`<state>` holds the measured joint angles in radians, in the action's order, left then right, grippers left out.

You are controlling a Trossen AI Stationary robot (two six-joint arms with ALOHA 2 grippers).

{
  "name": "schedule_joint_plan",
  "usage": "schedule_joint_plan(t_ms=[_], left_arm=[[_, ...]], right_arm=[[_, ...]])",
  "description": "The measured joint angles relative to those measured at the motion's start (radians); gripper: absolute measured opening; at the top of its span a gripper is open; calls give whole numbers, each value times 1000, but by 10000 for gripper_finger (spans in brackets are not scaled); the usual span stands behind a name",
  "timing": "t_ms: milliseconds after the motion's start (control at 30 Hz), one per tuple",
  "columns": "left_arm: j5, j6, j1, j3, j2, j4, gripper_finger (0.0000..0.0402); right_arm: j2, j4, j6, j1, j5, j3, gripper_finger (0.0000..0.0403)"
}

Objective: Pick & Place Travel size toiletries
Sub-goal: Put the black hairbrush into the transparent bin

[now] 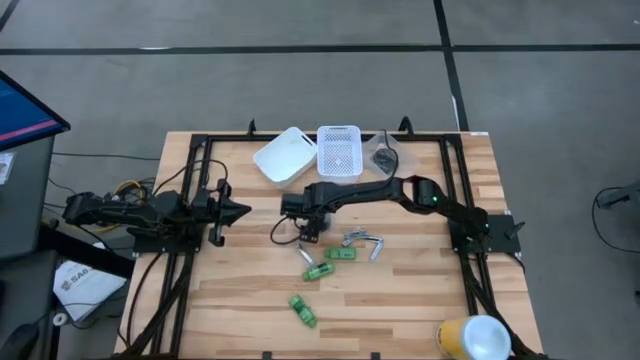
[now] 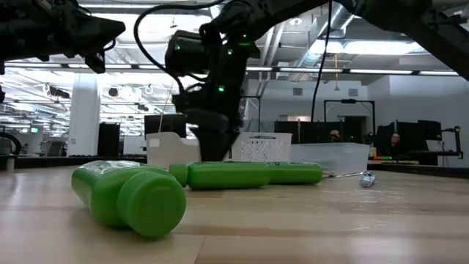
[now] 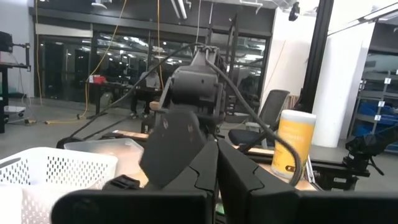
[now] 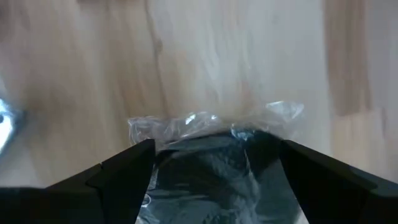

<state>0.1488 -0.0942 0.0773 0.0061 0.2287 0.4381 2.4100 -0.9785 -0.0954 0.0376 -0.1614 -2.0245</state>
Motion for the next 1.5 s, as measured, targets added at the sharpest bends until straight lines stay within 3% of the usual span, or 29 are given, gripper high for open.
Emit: schedule_joint_plan(t_ms=[233,333,467,767,900,1133,1500], left_arm=[[0,0,0,0,-7,-1,2],[0,0,0,0,-7,-1,2],[0,0,0,0,-7,-1,2],[0,0,0,0,-7,0,2],[0,0,0,0,-7,1,2],[0,0,0,0,-7,5,2],[0,0,0,0,-7,6,2]], right_arm=[[14,0,-2,0,4,-3,334],[14,-6,-2,0,6,-3,313],[15,-19,-7,5,11,-3,252],[16,-30,-10,11,38,-2,67],[13,-32,-1,11,44,-1,9],[-10,-63,22,12,81,-55,3],[-214,-100,44,100,85,-80,1]])
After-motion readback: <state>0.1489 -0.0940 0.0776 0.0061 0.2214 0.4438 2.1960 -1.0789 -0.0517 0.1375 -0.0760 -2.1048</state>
